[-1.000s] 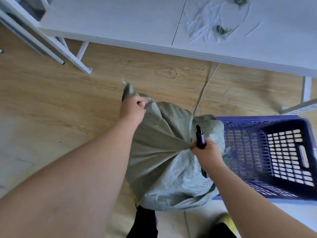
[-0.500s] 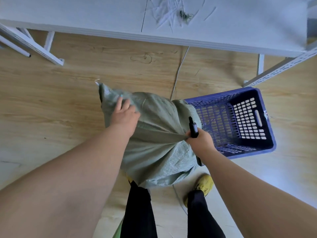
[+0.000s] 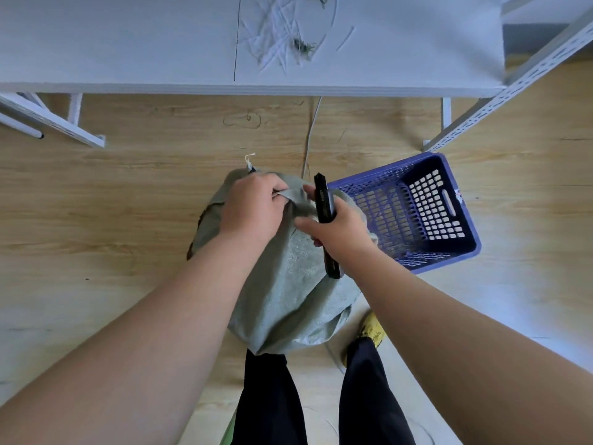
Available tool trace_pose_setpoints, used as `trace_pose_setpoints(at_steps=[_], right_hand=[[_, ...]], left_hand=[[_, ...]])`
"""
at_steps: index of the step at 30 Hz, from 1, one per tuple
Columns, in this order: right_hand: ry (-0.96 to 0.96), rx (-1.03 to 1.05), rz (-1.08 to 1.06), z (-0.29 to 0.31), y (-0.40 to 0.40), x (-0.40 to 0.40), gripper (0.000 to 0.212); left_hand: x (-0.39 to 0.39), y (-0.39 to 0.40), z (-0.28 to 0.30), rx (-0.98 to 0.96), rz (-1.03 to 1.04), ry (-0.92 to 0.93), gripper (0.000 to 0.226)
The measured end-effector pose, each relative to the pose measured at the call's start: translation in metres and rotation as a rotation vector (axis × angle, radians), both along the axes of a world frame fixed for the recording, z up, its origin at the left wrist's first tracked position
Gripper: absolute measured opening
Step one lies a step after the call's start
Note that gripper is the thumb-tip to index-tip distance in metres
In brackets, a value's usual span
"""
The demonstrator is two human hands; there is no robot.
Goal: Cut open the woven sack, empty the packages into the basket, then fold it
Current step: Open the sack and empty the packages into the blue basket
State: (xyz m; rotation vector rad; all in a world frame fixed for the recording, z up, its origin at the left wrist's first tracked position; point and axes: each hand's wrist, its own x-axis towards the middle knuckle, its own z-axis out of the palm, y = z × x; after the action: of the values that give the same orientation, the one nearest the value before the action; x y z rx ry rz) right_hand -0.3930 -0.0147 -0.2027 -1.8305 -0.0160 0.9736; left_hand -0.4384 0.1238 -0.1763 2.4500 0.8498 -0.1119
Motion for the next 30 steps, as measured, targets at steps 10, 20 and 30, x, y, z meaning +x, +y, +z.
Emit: trace_pose_setpoints(at_steps=[10,20,30], right_hand=[[0.135,0.008,-0.268,0.037,-0.039,0.008,0.027],[0.159,-0.041,-0.307,0.053,-0.087,0.020,0.022],[-0.440,-0.028,-0.089,0.137,-0.092,0.076,0.055]], left_hand=[[-0.006,-0.007,0.049,-0.004,0.023,-0.414,0.044],[-0.024,-0.020,0.013,-0.015,0.053,0.304,0.022],[0.042,-0.074,0.080,-0.033,-0.169,-0.117,0.027]])
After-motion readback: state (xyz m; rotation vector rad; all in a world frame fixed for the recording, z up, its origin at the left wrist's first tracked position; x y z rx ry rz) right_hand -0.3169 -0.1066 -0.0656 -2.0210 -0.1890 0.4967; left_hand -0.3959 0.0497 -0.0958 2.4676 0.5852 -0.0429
